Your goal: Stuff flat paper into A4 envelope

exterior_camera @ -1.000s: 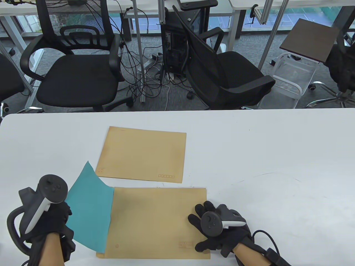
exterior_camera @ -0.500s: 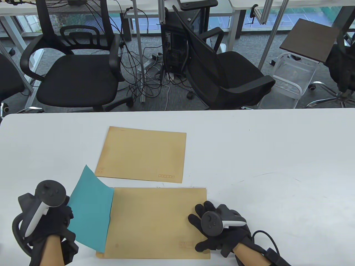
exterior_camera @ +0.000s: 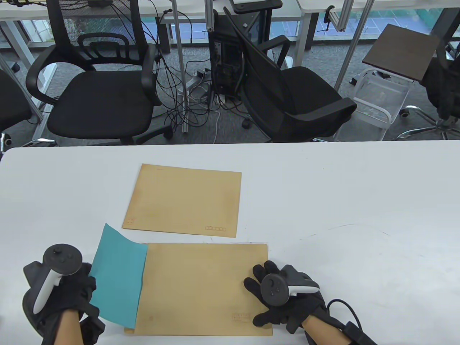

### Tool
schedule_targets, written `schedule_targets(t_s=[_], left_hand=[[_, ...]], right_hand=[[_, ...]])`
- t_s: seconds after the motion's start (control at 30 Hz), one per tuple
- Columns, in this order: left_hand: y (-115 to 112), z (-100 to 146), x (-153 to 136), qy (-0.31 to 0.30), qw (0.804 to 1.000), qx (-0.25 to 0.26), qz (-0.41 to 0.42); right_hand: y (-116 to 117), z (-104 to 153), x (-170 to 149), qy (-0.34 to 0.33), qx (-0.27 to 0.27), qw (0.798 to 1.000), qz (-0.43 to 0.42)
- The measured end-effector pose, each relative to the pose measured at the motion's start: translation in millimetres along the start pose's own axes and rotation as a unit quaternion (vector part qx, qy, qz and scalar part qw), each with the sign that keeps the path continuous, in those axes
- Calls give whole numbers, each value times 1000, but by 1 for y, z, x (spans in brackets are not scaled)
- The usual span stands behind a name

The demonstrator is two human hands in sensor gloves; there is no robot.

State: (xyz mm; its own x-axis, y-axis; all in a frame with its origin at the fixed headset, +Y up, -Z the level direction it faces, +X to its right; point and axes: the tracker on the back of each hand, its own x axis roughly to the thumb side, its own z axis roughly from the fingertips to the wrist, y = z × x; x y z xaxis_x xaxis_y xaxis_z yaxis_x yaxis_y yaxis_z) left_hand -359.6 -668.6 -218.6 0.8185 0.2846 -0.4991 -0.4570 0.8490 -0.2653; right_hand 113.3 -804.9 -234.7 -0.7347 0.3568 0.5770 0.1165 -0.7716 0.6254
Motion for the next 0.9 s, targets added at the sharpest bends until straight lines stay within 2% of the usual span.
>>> schedule_targets(t_s=[0.53,0.9], left_hand=[[-40,-22,-9,-1,999,-40,20],[-58,-32,-15,-11,997,-54,47]], right_hand=[[0,0,0,-1,1,1000,-4],[1,0,-1,0,1,1000,-5]])
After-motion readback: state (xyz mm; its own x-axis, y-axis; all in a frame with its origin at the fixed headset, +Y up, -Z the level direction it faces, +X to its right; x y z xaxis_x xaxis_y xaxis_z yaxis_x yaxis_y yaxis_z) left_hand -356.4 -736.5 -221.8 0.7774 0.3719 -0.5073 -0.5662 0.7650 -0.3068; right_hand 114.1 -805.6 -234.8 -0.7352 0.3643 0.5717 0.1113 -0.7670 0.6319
